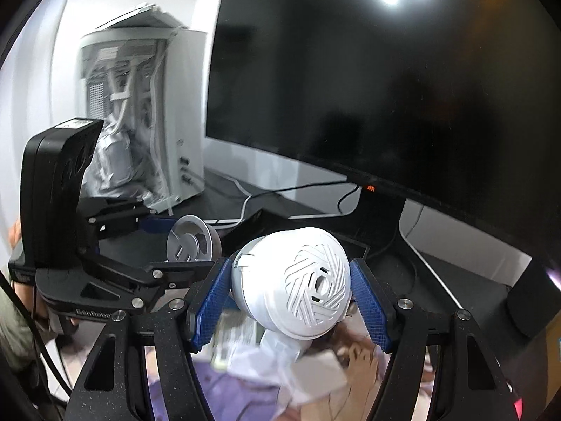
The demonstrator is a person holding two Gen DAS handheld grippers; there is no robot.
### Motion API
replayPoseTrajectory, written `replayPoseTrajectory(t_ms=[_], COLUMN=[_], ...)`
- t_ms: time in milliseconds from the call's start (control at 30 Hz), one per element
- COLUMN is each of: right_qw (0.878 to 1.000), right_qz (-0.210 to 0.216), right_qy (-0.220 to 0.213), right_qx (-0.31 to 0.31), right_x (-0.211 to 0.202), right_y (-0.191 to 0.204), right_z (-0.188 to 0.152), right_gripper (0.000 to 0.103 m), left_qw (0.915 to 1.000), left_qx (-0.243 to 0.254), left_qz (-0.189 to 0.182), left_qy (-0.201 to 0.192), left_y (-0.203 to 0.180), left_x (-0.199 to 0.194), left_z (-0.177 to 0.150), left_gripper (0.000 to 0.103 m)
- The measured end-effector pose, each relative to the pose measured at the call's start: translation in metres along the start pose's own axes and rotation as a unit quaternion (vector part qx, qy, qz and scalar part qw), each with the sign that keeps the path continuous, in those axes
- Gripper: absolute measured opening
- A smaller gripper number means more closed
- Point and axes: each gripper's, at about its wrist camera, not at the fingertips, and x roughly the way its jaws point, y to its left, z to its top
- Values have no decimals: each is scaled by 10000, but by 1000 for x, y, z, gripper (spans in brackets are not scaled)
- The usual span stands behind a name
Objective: Organize rigid objects
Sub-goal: 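Lower both held objects into the black box and open both grippers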
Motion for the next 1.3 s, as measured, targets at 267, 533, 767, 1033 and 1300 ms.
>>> replayPoseTrajectory(t_ms=[267,533,767,1033,1300], right_qw=[9990,9970,9960,9950,9954], right_qz=[-326,-409,-465,-465,-471], right_qy=[246,658,719,815,785], right_qx=[181,-61,-239,-343,-274], right_x=[63,87,67,49,49], right_y=[-21,-19,0,12,10], right_z=[8,-12,-21,-29,-25], right_gripper=[69,69,69,69,70], left_qw=[9989,9970,9965,9966,9980], left_qx=[-140,-145,-52,124,5], left_qz=[39,17,-154,-179,-69], left_qy=[438,761,816,799,635], left_y=[19,17,4,-10,-3], left_x=[57,75,59,42,36], left_z=[8,-8,-18,-28,-26], left_gripper=[54,55,55,55,56])
